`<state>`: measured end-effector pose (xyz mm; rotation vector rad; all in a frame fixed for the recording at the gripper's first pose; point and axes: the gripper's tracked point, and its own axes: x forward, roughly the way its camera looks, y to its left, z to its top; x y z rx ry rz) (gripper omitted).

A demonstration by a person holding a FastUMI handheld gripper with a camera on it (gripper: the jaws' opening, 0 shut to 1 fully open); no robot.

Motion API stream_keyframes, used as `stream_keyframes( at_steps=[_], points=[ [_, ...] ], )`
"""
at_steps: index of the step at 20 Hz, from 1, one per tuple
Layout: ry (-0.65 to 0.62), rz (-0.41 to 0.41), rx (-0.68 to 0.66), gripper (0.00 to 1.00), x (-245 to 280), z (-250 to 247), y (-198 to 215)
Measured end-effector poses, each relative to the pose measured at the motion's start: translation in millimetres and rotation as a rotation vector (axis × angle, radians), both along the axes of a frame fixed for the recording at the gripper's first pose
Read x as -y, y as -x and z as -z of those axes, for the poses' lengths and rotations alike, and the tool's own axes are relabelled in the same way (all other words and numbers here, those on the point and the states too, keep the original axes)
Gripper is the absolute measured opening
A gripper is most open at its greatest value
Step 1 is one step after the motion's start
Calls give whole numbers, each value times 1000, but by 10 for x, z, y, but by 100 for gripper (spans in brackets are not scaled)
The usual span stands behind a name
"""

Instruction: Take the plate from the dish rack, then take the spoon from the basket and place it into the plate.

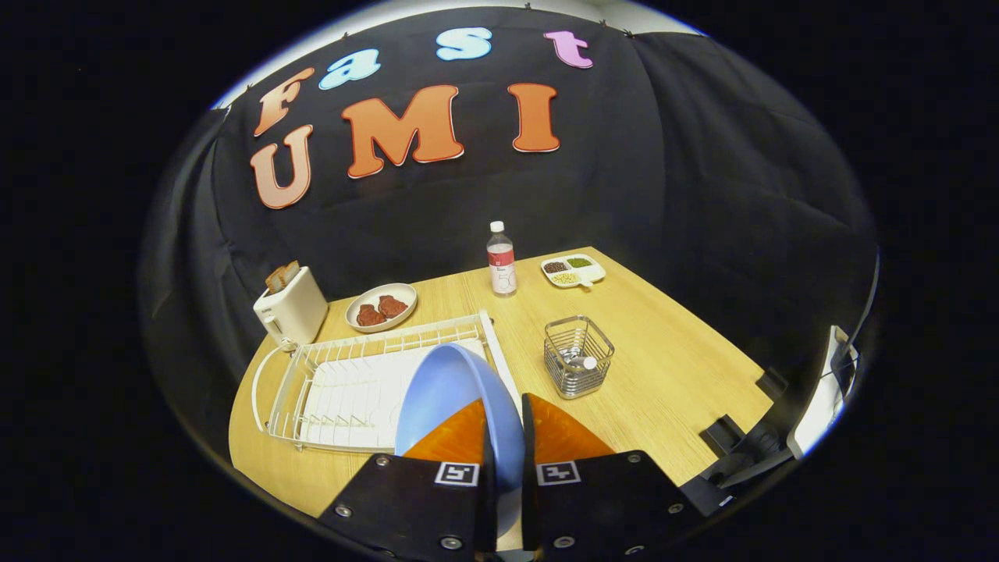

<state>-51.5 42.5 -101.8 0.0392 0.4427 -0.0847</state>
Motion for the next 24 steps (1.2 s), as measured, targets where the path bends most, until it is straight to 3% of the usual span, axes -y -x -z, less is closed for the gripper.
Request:
stream_keyframes(
  at_steps=[6, 13, 24],
  points=[
    [-102, -46, -50, 12, 16, 362, 263],
    [-238, -38, -151, 12, 85, 904, 415],
    [-397, 59, -276, 14, 162, 1351, 420]
  ],
)
